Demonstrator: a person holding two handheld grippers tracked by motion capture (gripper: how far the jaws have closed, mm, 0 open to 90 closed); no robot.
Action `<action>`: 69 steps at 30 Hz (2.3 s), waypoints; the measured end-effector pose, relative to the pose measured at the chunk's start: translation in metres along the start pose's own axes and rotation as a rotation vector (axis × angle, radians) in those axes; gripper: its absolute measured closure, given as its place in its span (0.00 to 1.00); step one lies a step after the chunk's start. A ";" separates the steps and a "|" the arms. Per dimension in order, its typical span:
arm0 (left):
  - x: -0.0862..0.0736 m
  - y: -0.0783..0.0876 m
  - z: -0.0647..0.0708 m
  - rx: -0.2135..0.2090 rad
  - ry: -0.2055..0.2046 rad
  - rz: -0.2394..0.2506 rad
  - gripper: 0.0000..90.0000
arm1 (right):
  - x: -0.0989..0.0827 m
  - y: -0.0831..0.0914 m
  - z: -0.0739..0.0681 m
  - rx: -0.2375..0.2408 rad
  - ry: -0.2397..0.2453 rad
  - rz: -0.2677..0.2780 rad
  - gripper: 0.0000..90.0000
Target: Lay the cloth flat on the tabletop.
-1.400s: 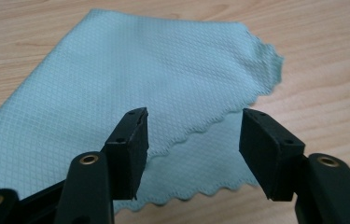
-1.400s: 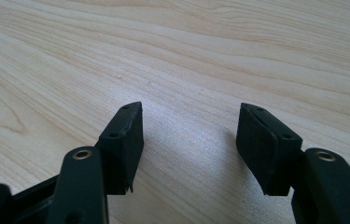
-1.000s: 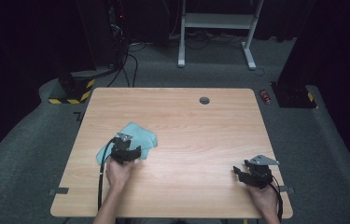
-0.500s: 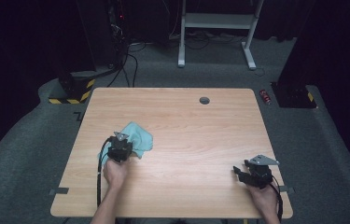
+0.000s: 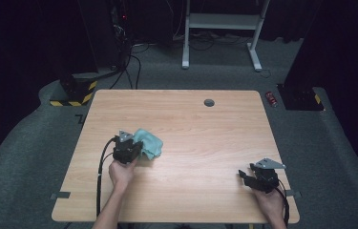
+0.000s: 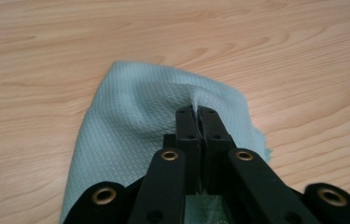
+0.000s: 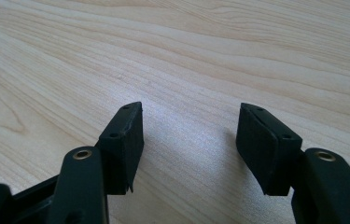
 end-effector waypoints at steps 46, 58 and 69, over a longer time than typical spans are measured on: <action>0.023 -0.003 0.127 -0.331 -0.068 0.029 0.96 | 0.000 0.000 0.000 0.001 -0.001 0.000 0.46; 0.012 -0.010 0.120 -0.282 -0.099 -0.007 0.78 | 0.000 0.000 0.000 0.004 0.000 0.002 0.50; -0.001 -0.006 0.104 -0.256 -0.060 -0.017 0.68 | 0.007 0.000 -0.019 0.029 0.049 0.065 0.77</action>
Point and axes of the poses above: each handheld gripper's, and its own axes: y roughly backward along the jaws, x roughly out of its top, z roughly to its right, the point moved 5 cm from there along -y, roughly forward along the jaws, and after that the axes turned 10 degrees about x, right-handed, at the moved point
